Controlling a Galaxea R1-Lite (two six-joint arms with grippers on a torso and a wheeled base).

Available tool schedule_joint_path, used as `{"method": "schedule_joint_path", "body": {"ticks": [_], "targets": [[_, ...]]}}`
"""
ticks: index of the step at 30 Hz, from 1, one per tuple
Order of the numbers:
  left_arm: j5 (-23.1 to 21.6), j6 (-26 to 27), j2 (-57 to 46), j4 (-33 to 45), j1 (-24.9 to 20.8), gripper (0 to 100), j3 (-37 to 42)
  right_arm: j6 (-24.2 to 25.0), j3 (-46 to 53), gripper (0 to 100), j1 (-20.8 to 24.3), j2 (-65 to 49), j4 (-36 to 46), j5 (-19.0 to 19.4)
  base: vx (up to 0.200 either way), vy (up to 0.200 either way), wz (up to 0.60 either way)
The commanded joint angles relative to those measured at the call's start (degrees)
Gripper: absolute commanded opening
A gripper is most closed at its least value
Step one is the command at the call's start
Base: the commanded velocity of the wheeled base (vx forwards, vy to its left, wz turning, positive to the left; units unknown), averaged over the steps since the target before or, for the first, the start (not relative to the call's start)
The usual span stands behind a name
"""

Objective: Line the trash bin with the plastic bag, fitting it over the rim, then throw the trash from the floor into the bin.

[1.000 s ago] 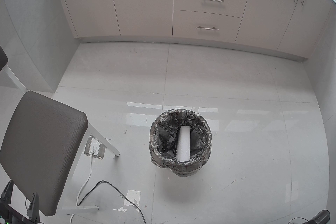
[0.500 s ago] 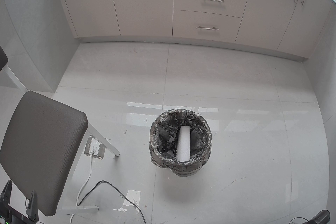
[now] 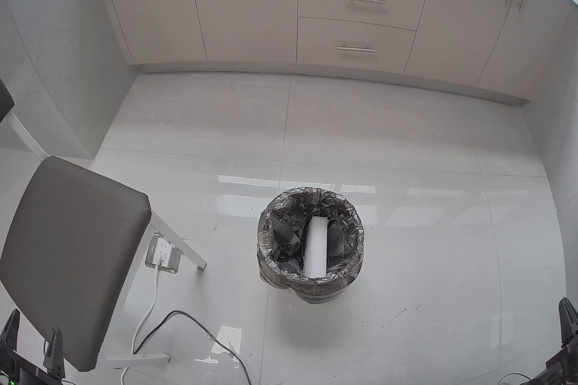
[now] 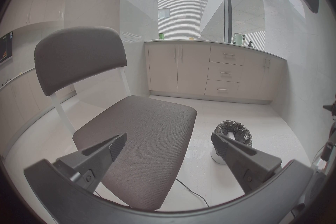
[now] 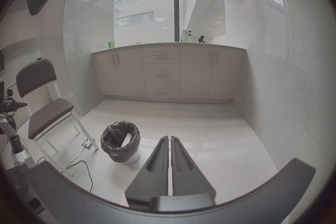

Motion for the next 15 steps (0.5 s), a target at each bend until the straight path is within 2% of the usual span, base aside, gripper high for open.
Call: {"method": "schedule_joint_path", "body": {"ticks": [1,5,15], "targets": [[0.3,-1.1,-0.9,0.0,0.0,100,0.0,0.4,3.3,0,0.0,-0.5,-0.5,0.4,0.0,0.0,0.0],[2.5,-1.3,-0.9,0.1,0.0,100,0.0,0.3,3.3,0,0.3,0.1,-0.3,0.5,0.0,0.0,0.0],[2.6,-1.8,-0.9,0.1,0.0,100,-0.1,0.8,3.3,0,0.1,-0.5,-0.4,0.7,0.0,0.0,0.0]]}}
